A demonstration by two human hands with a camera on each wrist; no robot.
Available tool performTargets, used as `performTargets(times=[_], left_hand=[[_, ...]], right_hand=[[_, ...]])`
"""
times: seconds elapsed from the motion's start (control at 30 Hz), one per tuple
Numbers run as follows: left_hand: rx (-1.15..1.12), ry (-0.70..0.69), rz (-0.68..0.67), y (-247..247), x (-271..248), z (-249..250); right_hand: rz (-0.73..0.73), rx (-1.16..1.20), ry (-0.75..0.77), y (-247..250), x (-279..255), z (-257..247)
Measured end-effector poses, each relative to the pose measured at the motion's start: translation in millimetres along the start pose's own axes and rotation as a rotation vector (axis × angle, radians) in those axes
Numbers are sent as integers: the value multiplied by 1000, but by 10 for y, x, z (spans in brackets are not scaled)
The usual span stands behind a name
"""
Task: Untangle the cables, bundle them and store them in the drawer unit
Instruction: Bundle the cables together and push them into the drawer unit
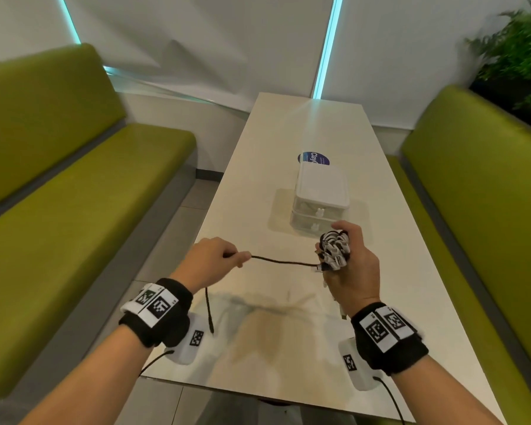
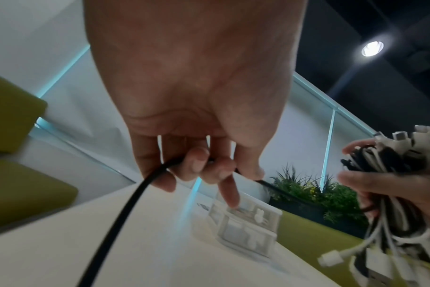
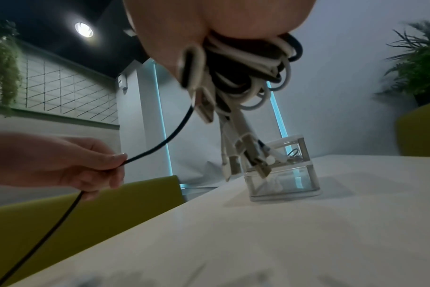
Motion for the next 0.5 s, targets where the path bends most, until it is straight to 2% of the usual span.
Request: performTargets(times=[0.07,0.17,0.27,0.4,0.5], left_hand=[[12,39,64,79,-6,-43],[-33,-7,84,44,-24,60],[-105,-127,75,-69,1,292],[-66,-338,132,-83,61,561],[-9,-409,3,-74,82,616]], right_hand=[[4,-22,-9,-9,-3,-12],[62,23,-14,-46,6,-80],[64,54,36,-136,-5,-193],[-41,55,120,-240,-55,-305],[-64,109,97,-267,-60,-306]])
Point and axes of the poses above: each hand's wrist, its own x-axis towards the middle knuckle, its own y-axis out of the back of the hand, z = x × y, the point moved 3 cm from there along x, towards the middle knuckle
